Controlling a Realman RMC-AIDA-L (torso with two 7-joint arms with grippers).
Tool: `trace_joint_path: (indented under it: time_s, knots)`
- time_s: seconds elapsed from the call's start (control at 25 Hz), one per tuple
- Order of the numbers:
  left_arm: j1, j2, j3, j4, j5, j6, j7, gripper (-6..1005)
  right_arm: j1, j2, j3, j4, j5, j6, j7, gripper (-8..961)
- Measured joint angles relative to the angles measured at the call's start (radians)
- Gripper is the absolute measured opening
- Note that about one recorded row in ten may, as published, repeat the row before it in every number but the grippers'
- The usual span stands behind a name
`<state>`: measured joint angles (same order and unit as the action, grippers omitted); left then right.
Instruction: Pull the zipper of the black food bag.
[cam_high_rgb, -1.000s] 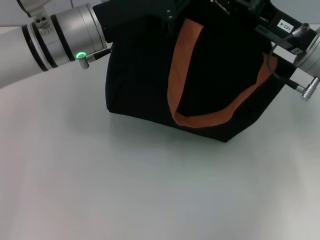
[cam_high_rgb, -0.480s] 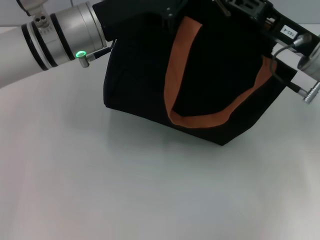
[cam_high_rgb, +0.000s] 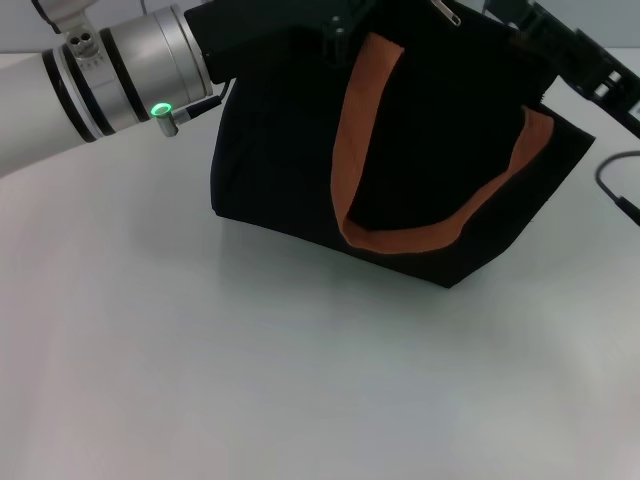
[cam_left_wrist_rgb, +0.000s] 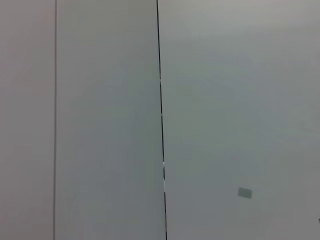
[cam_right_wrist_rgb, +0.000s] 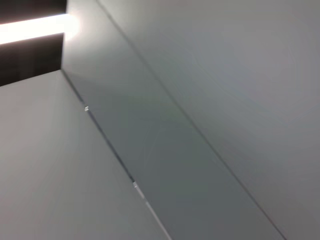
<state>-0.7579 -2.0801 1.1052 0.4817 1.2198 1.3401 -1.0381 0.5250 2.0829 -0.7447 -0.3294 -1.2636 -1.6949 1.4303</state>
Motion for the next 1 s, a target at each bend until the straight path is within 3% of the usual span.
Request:
trace_joint_path:
  time_s: [0.08,0.4,1.0]
  knots:
    - [-0.001,0.000,0.005,0.000,-0.001,0.003,0.000,30,-0.015,-0.003,0.004,-0.002,0.000,0.011,0.053,567]
    - [-0.001,0.000,0.043,0.000,-0.029,0.005,0.000,30,-0.005,-0.035,-0.031,-0.024,-0.033,0.065,0.426,581]
    - [-0.001,0.000,0.051,0.000,-0.032,0.004,0.010,30,0.035,-0.030,-0.037,-0.062,-0.080,0.083,0.496,575]
